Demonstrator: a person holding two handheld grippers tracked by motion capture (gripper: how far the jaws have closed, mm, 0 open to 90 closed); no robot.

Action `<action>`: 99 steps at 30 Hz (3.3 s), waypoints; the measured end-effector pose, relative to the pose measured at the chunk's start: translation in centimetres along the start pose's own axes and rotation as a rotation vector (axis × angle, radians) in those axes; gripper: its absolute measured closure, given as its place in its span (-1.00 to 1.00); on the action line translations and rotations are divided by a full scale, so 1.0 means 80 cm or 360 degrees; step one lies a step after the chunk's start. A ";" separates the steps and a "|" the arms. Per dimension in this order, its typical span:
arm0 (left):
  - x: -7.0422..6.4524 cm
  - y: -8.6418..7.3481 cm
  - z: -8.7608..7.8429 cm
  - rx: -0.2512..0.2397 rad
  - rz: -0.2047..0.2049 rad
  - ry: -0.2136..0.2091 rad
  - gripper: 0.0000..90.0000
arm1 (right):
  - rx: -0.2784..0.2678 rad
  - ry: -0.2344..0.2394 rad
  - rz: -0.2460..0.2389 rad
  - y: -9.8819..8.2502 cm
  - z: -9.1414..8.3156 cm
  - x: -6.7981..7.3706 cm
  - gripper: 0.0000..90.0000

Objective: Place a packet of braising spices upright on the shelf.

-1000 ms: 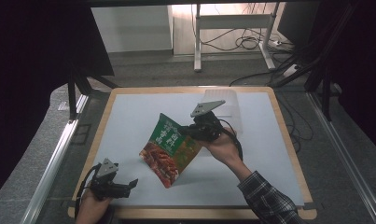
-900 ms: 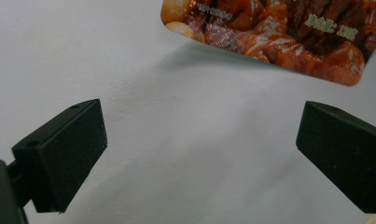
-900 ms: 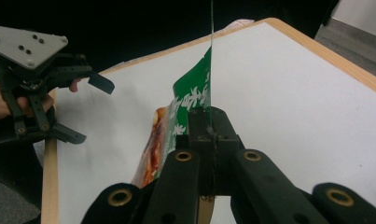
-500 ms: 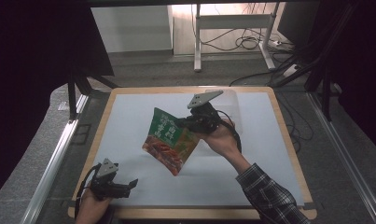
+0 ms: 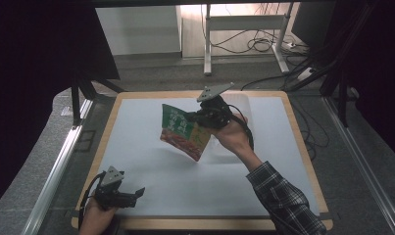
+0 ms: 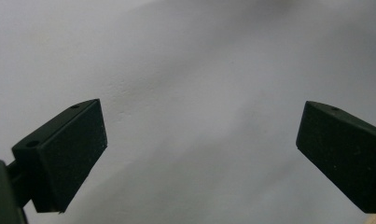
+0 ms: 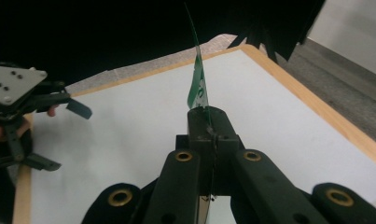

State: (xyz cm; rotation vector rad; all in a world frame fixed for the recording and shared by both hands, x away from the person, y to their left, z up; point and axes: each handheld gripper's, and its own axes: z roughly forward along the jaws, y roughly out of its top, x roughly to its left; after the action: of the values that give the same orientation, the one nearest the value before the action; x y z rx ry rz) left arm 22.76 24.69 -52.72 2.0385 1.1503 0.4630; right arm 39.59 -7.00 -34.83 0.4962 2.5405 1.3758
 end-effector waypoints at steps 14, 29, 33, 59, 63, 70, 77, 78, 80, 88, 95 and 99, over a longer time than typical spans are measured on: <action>0.000 0.000 0.000 0.0000 0.0003 0.0000 -0.96 | -0.0047 -0.0022 0.0056 0.014 -0.003 -0.031 0.99; -0.001 0.000 0.001 0.0008 0.0014 0.0004 -0.96 | -0.0062 -0.0062 0.0068 0.043 0.006 -0.066 0.99; -0.001 0.000 0.001 0.0008 0.0015 0.0004 -0.96 | -0.0068 -0.0071 0.0067 0.048 0.008 -0.076 0.99; -0.002 0.000 0.001 0.0008 0.0017 0.0007 -0.96 | -0.0067 -0.0245 0.0081 0.055 -0.017 -0.148 0.99; -0.002 0.000 0.002 0.0009 0.0018 0.0009 -0.96 | -0.0074 -0.0266 0.0089 0.053 -0.029 -0.155 0.99; -0.002 0.001 0.001 0.0014 0.0024 0.0013 -0.96 | -0.0015 -0.0300 0.0091 0.044 -0.042 -0.163 0.99; -0.002 0.001 0.001 0.0012 0.0021 0.0015 -0.96 | 0.0008 -0.0306 0.0135 0.026 -0.053 -0.169 0.99; -0.002 0.001 0.001 0.0012 0.0021 0.0015 -0.96 | 0.0008 -0.0306 0.0135 0.026 -0.053 -0.169 0.99; -0.002 0.001 0.001 0.0011 0.0021 0.0016 -0.96 | 0.0005 -0.0303 0.0156 0.020 -0.059 -0.172 0.99; -0.002 0.001 0.001 0.0012 0.0018 0.0019 -0.96 | 0.0037 -0.0324 0.0183 0.002 -0.081 -0.176 0.99; 0.000 0.000 0.000 -0.0001 -0.0009 0.0016 -0.97 | 0.0055 -0.0336 0.0214 -0.012 -0.100 -0.181 0.99; 0.000 0.000 0.000 -0.0003 -0.0012 0.0014 -0.97 | 0.0066 -0.0343 0.0208 -0.017 -0.108 -0.182 0.99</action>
State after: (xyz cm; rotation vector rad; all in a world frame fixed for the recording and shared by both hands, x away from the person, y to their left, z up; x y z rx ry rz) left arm 22.75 24.67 -52.70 2.0317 1.1622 0.4697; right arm 49.82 -20.02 -30.95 0.7857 2.4025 1.2379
